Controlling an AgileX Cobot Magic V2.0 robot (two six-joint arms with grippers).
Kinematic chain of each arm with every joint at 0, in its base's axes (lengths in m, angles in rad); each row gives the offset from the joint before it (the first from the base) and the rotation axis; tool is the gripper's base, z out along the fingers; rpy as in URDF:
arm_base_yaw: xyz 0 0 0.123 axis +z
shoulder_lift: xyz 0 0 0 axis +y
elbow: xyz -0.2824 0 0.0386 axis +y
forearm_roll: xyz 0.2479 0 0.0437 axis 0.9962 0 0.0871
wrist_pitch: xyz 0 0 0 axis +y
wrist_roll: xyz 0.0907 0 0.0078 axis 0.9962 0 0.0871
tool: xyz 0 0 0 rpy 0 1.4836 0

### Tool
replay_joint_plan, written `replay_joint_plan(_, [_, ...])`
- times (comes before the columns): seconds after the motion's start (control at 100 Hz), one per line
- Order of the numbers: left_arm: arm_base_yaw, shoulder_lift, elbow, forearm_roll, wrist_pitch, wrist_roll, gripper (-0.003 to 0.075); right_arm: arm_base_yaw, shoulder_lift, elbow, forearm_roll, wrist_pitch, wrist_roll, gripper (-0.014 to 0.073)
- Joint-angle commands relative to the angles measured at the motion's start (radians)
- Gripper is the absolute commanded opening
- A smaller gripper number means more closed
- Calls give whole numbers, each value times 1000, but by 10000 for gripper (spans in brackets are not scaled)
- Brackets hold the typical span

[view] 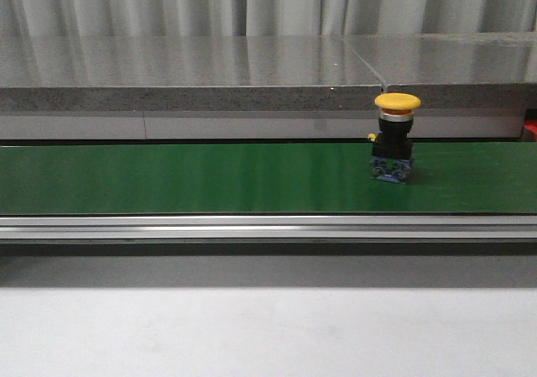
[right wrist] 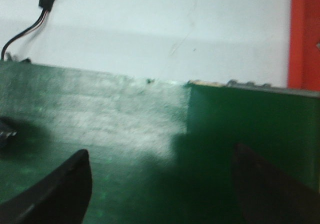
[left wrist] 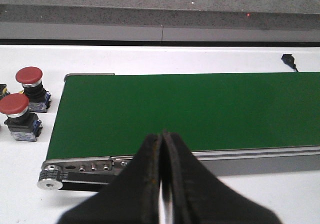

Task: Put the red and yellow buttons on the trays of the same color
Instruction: 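Move the right gripper down and grasp the yellow button on the belt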

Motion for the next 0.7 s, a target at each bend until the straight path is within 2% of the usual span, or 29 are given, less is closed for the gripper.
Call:
replay_joint_plan(0.0, [-8,9,-23,-4,-67,2,-19,23,-57,8,11,-5,-15,573])
replay_joint_plan(0.36, [-8,9,-23,-4,-67,2,-19,181,-60,30,11,17,-98,573])
replay_joint_plan(0.69, [-8,9,-23,-4,-67,2,-19,259,-57,28,11,-80,-118,573])
